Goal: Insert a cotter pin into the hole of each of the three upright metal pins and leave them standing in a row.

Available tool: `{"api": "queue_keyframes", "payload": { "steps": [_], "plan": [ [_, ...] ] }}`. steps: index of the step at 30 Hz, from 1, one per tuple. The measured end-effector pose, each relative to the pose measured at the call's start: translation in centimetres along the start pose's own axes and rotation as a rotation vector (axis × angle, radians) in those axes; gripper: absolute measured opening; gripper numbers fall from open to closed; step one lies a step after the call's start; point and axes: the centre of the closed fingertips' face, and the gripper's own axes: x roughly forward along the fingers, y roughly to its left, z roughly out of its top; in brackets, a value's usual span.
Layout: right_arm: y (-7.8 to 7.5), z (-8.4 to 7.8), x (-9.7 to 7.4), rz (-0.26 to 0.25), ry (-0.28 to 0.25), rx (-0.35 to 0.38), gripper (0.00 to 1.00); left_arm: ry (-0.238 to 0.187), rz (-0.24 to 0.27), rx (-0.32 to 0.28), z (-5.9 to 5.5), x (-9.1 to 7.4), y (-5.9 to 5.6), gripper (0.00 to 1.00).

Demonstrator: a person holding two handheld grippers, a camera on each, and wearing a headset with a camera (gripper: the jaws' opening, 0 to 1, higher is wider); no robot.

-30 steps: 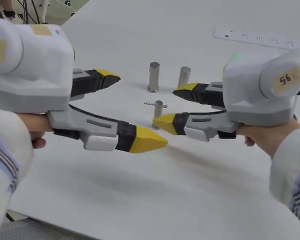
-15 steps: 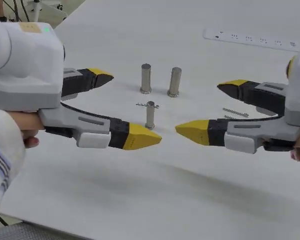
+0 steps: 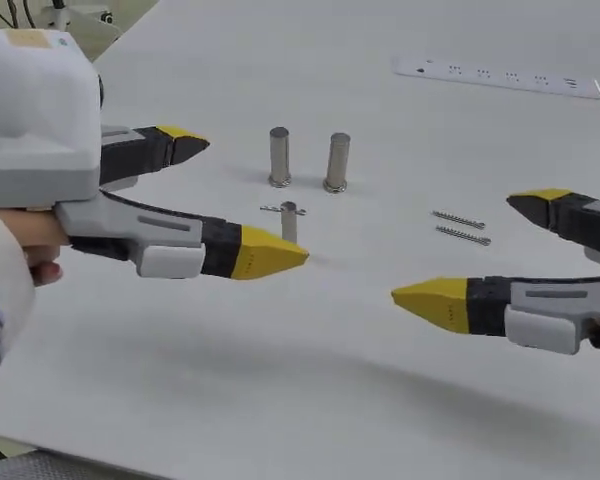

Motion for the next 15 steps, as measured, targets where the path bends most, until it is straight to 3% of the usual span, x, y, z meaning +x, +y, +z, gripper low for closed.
{"api": "queue_keyframes", "payload": {
  "steps": [10, 15],
  "plan": [
    [-1.4, -0.9, -2.2, -0.072, -0.028, 0.122, 0.98, -0.020, 0.043, -0.004, 1.7, 0.4, 2.7, 0.96],
    [-1.5, -1.2, -2.4, -0.083, -0.017, 0.123, 0.98, -0.022, 0.057, 0.017, 2.7, 0.8, 3.9, 0.92]
  ]
}}
